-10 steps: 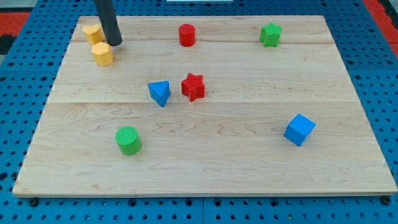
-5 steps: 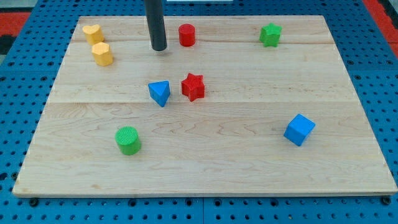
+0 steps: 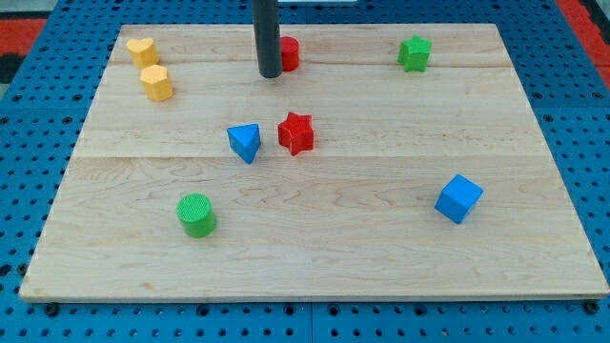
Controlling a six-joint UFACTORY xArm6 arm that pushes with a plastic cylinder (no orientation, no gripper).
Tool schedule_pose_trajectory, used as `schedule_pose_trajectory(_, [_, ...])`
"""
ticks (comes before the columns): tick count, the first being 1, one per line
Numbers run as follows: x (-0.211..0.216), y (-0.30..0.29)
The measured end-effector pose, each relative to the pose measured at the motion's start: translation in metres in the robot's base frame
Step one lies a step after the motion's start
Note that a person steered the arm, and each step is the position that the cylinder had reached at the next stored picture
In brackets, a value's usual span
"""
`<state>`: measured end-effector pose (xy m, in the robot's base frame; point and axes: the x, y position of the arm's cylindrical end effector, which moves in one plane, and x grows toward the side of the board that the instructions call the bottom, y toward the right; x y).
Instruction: Place the green star to the top of the blue cube
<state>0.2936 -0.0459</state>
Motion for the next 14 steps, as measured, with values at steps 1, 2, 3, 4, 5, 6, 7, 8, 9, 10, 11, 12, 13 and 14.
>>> schedule_pose_trajectory(1, [0.0, 0.004])
schedule_pose_trajectory(2, [0.0, 0.019])
schedule_pose_trajectory(3, [-0.002, 0.042])
schedule_pose_trajectory(4, [0.011, 0.094])
schedule_pose_trajectory(5, [0.02, 0.182])
schedule_pose_trajectory(6, [0.025, 0.292])
schedule_pose_trajectory(7, [-0.043, 0.329])
schedule_pose_trajectory(8, [-0.078, 0.285])
schedule_pose_trajectory(9, [-0.049, 0.18])
schedule_pose_trajectory(10, [-0.001, 0.14])
schedule_pose_trajectory(11, [0.029, 0.135])
schedule_pose_trajectory(12, [0.029, 0.133])
schedule_pose_trajectory(13, [0.029, 0.133])
schedule_pose_trajectory(14, [0.029, 0.138])
